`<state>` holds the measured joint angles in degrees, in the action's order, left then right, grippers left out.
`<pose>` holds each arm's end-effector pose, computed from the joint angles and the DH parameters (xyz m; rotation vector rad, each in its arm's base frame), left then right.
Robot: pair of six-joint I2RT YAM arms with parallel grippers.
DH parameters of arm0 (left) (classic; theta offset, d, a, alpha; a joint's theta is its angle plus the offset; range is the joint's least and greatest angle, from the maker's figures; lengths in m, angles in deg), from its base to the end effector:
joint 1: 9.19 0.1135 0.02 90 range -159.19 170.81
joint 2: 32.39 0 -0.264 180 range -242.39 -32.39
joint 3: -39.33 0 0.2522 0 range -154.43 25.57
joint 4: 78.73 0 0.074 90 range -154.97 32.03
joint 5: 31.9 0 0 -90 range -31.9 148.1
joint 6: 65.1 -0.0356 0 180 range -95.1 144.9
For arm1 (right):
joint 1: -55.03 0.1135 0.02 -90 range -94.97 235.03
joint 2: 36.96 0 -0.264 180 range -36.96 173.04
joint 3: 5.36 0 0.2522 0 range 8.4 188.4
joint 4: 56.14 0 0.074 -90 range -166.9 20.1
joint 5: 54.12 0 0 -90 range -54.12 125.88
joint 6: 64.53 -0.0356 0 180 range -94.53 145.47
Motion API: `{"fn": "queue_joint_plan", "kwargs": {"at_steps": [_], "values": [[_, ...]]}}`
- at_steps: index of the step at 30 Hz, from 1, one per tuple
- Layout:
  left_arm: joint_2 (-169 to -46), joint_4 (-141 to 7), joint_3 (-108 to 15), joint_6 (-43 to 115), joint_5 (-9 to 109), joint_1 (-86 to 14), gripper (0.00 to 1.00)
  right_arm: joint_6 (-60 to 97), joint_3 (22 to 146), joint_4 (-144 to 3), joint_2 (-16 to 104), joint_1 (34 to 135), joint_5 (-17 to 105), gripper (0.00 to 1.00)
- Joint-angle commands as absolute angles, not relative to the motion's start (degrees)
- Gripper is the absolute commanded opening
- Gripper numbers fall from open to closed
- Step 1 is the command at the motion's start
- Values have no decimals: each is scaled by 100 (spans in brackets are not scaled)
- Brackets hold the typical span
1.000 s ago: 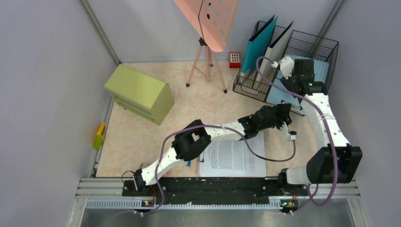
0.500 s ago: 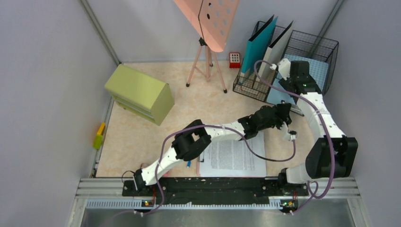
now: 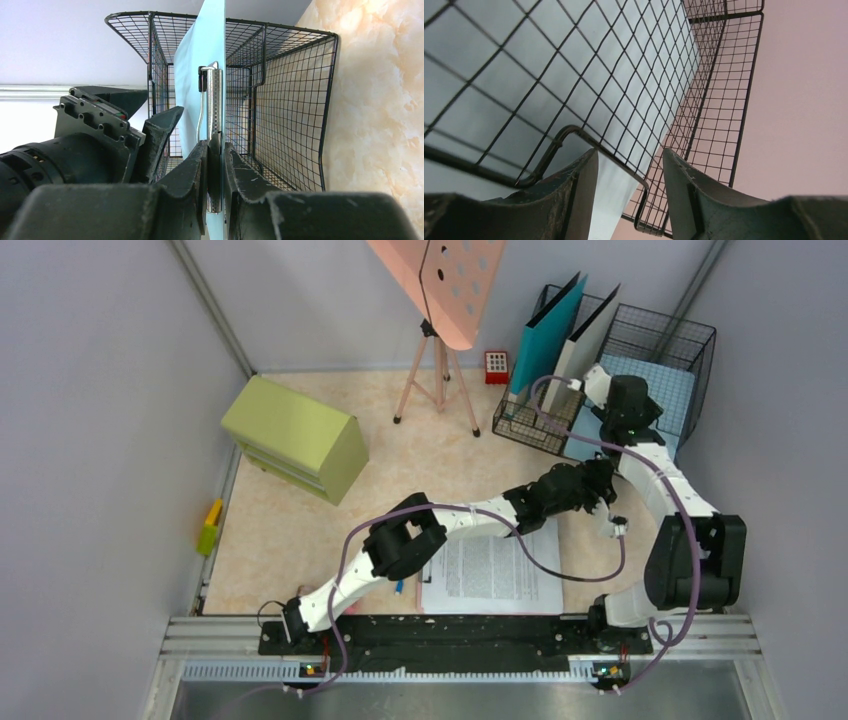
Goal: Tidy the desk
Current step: Place the folder in the storage box.
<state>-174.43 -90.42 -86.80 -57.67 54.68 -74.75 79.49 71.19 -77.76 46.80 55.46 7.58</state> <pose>0.2380 -0.5288 0.1987 1.5959 0.4082 0.1776 0.3339 -0.0144 0.2935 -0.7042 2.0746 -1.0650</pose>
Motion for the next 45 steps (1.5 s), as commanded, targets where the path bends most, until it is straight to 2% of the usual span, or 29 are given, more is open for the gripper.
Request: {"fn": "queue_joint_plan", "kwargs": {"at_steps": [1, 7, 14, 31, 45], "values": [[-17124, -8980, -8738, -5625, 5757, -7247, 0, 8322, 6937, -6501, 4786, 5342, 621, 48], [-17128, -8933, -8752, -5602, 5757, -7249, 0, 8445, 6774, -5981, 4805, 5219, 774, 33], [-17130, -8970, -8754, -5592, 5756, -7223, 0, 8402, 6635, -6075, 4629, 5209, 996, 0], [-17403, -8572, -9553, -5500, 5246, -6981, 0, 8113, 6436, -7306, 3979, 5213, 1683, 0], [-18106, -8583, -10455, -5907, 5093, -6792, 0, 7780, 6559, -7949, 3725, 5247, 1992, 0]]}}
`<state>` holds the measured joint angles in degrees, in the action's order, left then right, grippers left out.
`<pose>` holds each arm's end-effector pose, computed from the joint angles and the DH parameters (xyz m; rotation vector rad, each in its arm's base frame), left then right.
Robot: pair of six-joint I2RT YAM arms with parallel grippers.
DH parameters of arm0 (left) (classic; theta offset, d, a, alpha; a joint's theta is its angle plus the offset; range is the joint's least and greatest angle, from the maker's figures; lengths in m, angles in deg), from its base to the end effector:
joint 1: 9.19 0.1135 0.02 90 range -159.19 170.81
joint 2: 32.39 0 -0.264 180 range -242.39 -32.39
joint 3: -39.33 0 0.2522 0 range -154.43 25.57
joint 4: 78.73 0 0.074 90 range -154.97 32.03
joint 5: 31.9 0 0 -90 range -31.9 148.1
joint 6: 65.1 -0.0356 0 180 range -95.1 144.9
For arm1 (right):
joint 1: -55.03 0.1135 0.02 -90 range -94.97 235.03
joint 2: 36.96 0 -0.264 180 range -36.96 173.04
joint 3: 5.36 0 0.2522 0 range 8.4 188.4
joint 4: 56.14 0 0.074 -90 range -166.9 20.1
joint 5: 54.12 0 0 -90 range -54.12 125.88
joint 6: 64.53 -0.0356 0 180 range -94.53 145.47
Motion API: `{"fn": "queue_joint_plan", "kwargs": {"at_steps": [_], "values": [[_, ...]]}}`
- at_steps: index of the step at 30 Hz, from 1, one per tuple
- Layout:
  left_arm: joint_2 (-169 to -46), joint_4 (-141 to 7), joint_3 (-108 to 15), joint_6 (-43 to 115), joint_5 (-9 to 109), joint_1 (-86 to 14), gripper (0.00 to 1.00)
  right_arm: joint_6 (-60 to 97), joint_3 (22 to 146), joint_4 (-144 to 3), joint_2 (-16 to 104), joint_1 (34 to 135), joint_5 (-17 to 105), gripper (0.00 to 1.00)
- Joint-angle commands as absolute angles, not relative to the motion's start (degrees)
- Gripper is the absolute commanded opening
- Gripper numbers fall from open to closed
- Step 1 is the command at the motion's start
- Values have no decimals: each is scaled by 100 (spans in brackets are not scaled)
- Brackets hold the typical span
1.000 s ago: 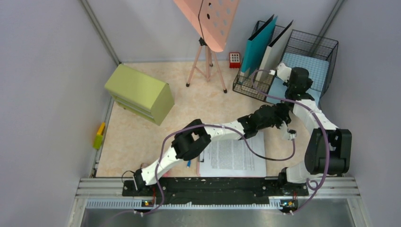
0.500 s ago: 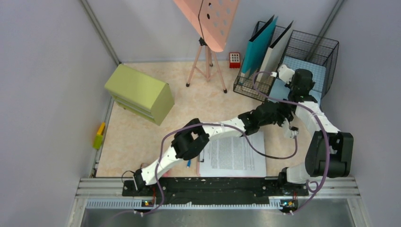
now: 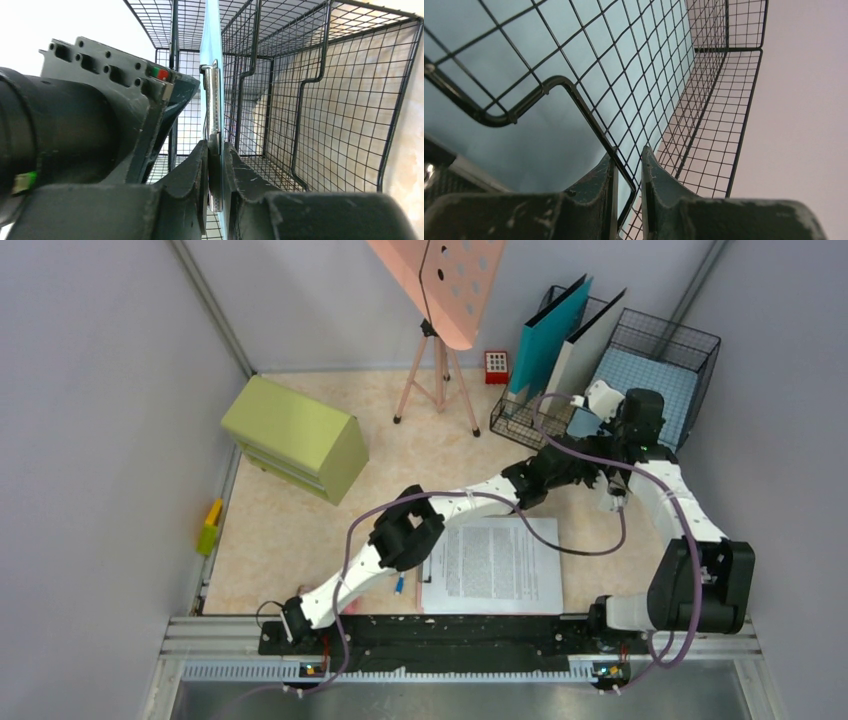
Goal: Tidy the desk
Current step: Place the folder in the storage box.
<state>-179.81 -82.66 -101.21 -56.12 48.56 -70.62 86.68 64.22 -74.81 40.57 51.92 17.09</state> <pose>0.2826 -0.5313 0.2198 1.5732 0.3993 0.1284 0.3080 -0.0282 0.2881 -0.8556 1.9946 -1.0120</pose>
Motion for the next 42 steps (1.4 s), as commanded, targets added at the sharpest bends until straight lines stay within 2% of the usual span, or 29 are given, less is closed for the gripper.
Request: {"fn": "queue_joint_plan", "kwargs": {"at_steps": [1, 17, 35, 38, 42], "values": [[-18141, -8645, -10501, -5961, 5045, -6778, 0, 7759, 6578, -7980, 3710, 5248, 2005, 0], [-18747, -8577, -11198, -6400, 4726, -6662, 2, 7619, 6669, -8400, 3643, 5322, 2012, 0], [-18873, -8704, -11342, -6331, 4717, -6639, 44, 7575, 6765, -8586, 3770, 5331, 1835, 0], [-18607, -9083, -10869, -6261, 4821, -6662, 51, 7566, 6801, -8602, 3820, 5333, 1804, 0], [-17904, -9553, -9699, -6128, 4887, -6757, 69, 7519, 6903, -8682, 3886, 5334, 1794, 0]]}}
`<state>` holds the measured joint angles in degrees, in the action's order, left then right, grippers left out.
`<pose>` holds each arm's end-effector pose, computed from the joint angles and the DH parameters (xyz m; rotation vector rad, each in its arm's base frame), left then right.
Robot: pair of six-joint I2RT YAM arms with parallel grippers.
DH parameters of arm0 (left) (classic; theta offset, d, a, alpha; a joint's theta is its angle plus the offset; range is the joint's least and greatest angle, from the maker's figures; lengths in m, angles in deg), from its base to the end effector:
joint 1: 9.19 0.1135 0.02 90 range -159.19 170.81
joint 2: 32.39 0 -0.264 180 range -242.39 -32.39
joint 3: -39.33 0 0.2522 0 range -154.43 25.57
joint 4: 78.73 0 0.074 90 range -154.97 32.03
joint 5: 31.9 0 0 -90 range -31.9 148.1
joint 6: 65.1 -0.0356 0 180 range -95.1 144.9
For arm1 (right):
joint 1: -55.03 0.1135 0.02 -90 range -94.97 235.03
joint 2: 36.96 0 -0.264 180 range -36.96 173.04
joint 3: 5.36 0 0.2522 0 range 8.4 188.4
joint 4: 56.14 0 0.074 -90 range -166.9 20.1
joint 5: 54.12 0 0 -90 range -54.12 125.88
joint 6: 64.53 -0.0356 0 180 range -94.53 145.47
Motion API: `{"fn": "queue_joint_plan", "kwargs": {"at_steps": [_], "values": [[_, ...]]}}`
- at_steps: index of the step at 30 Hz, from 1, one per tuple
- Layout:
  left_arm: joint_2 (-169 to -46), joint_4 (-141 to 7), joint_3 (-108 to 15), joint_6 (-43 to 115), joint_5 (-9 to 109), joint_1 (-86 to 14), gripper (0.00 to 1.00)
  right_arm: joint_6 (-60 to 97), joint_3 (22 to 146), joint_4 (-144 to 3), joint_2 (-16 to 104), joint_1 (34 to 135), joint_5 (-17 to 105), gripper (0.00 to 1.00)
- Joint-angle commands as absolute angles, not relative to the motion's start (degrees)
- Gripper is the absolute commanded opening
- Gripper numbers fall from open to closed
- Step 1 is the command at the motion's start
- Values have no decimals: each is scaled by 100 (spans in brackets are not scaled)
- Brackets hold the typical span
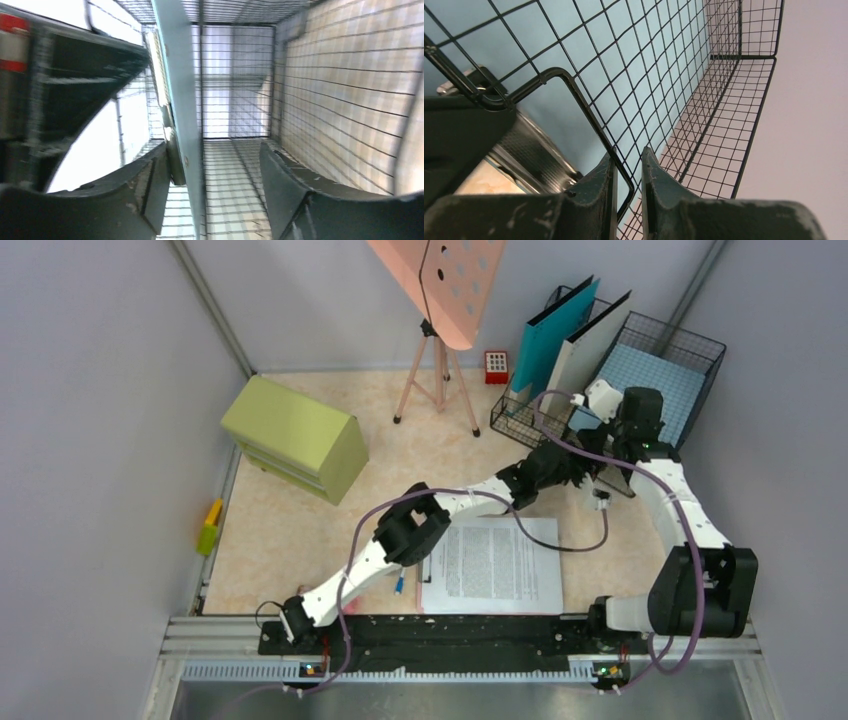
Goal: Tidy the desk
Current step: Place the folder in the storage box.
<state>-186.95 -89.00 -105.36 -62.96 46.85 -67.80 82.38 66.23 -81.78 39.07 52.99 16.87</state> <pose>0.3148 -0.5293 0.1844 1.5399 0.3021 0.2482 0.3003 -0.0223 0.2962 -0.8269 2.0546 -0.9466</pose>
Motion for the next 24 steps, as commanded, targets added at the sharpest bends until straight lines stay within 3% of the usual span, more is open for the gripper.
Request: {"fn": "queue_joint_plan", "kwargs": {"at_steps": [1, 6, 16, 24], "values": [[-17757, -9663, -9462, -6124, 4923, -6789, 73, 7507, 6928, -8705, 3899, 5334, 1776, 0], [-17191, -10283, -8287, -6183, 5170, -6926, 77, 7461, 6987, -8774, 3954, 5319, 1738, 0], [-16312, -10791, -7157, -6090, 5749, -7155, 80, 7375, 7140, -8868, 4002, 5294, 1716, 0], [-15389, -10700, -5856, -5716, 6908, -7346, 80, 7166, 7309, -9085, 4122, 5292, 1701, 2]]}}
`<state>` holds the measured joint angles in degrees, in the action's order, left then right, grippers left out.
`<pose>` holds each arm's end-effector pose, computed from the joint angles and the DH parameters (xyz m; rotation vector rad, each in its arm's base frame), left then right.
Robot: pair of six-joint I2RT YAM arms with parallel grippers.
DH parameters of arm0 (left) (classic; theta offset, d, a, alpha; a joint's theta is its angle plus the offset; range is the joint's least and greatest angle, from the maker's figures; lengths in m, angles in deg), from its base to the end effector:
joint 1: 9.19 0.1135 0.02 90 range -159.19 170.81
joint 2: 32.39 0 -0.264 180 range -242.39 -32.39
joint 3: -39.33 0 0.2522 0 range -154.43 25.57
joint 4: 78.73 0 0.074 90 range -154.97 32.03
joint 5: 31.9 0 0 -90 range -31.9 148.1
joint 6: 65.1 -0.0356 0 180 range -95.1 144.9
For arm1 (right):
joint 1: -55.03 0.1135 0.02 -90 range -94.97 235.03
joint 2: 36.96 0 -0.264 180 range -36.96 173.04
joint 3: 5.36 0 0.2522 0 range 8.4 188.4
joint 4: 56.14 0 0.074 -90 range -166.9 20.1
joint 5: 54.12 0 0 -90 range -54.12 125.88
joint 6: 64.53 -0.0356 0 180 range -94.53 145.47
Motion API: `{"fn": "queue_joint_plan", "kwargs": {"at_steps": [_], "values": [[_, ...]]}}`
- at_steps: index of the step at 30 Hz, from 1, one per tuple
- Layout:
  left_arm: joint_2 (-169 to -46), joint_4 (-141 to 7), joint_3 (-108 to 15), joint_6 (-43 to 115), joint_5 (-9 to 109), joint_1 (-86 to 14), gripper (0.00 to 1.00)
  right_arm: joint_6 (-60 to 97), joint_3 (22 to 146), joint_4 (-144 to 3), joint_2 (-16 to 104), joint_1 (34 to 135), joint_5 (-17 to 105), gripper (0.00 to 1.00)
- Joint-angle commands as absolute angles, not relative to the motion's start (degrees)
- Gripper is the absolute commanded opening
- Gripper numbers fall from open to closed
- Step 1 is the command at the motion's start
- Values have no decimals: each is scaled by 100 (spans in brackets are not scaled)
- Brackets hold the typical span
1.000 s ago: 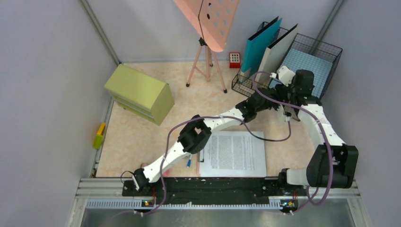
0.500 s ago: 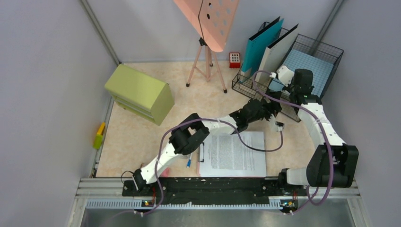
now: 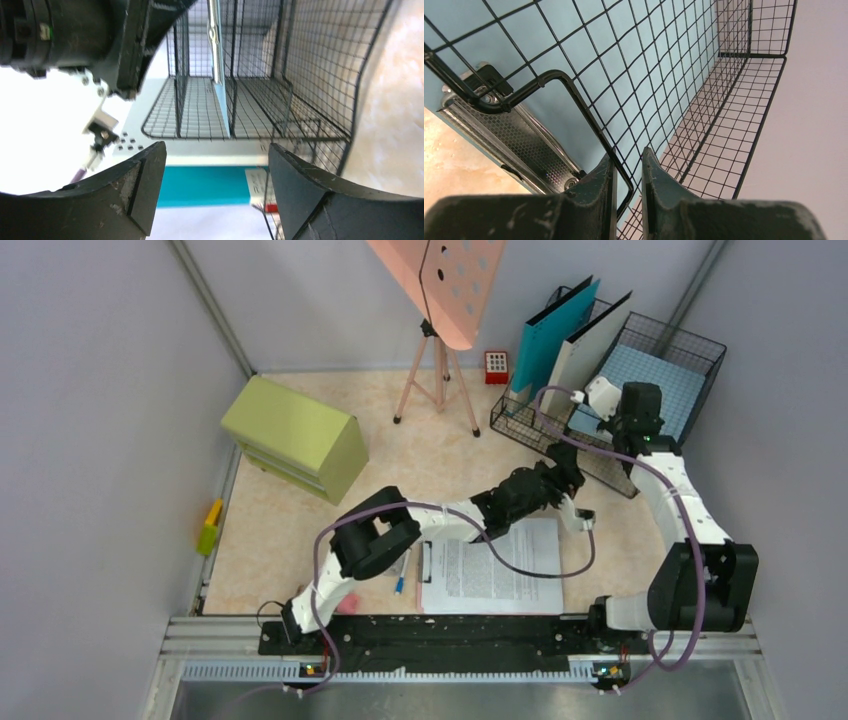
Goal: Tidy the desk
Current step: Place the folder in the storage box, then pick up the folder from the center of the board.
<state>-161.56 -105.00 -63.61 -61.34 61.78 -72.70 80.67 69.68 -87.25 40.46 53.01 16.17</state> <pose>0.2351 -0.4666 0.2068 1.5127 0.4615 0.3615 0.3035 -0.0227 0.3014 -0.8236 2.1171 -0.9270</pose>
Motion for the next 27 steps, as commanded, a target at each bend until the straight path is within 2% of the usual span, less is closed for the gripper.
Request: {"fn": "queue_joint_plan", "kwargs": {"at_steps": [1, 5, 6, 7, 9, 13, 19, 27], "values": [[-15236, -10571, -5737, -5568, 7078, -7366, 80, 7112, 7354, -9146, 4144, 5292, 1706, 6], [-14567, -9695, -5329, -4719, 7670, -7397, 80, 6859, 7531, -9486, 4127, 5292, 1847, 28], [-14408, -9411, -5277, -4457, 7795, -7397, 81, 6776, 7556, -9555, 4116, 5292, 1885, 37], [-14271, -8929, -5255, -4186, 7901, -7397, 85, 6722, 7574, -9603, 4093, 5285, 1910, 41], [-14024, -8272, -5257, -3670, 8052, -7397, 97, 6620, 7570, -9675, 4047, 5292, 1979, 46], [-13601, -7177, -5280, -2718, 8149, -7397, 98, 6399, 7549, -9894, 3894, 5295, 2263, 58], [-13032, -5797, -5256, -1700, 8028, -7319, 98, 6073, 7610, -10170, 3448, 5294, 2515, 65], [-12330, -4560, -4941, -346, 7409, -6753, 98, 5720, 8293, -11308, 2893, 5319, 3503, 67]]}}
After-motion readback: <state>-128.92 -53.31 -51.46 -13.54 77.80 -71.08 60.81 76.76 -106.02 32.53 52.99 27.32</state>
